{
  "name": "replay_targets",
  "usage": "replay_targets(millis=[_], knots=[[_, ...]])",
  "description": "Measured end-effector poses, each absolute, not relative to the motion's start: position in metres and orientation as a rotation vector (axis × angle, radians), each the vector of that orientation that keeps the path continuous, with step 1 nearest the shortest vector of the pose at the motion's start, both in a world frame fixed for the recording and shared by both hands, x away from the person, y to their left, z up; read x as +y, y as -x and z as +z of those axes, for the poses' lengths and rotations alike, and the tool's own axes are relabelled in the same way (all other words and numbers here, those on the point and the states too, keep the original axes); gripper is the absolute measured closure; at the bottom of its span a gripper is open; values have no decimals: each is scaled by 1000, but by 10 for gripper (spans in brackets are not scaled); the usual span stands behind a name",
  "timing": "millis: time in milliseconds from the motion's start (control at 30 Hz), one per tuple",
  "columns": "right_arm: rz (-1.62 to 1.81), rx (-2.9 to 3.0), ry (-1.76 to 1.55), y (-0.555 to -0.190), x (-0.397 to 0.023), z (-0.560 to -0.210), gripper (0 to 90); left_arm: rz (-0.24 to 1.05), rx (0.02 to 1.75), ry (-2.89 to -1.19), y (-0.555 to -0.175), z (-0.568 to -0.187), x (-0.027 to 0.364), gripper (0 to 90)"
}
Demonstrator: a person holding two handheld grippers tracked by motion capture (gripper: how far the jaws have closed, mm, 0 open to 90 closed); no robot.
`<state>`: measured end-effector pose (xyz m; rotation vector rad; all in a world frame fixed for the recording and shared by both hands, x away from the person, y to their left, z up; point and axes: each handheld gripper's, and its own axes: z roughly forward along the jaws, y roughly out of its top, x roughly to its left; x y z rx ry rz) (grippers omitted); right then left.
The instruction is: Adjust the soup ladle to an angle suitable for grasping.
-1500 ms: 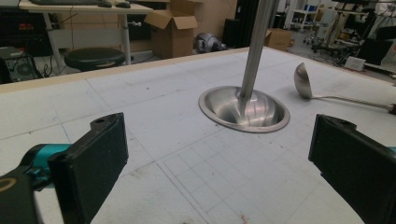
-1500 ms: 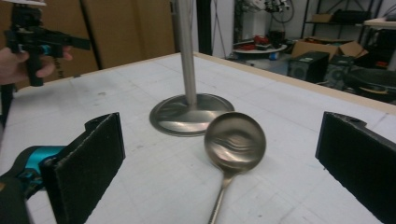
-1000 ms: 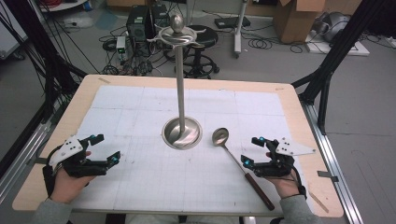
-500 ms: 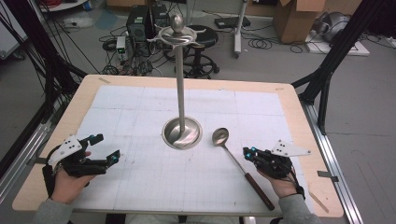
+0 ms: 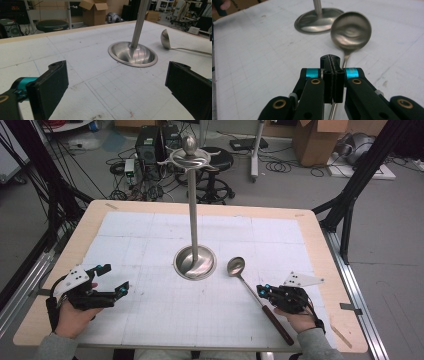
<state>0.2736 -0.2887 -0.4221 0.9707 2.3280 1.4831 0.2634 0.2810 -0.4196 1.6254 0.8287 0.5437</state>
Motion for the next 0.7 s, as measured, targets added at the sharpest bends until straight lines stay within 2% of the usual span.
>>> replay_targets(millis=[700], knots=[[1231,2583,-957,-276,-276,-437,900,544,838,-1661,-265,-422,279,54]])
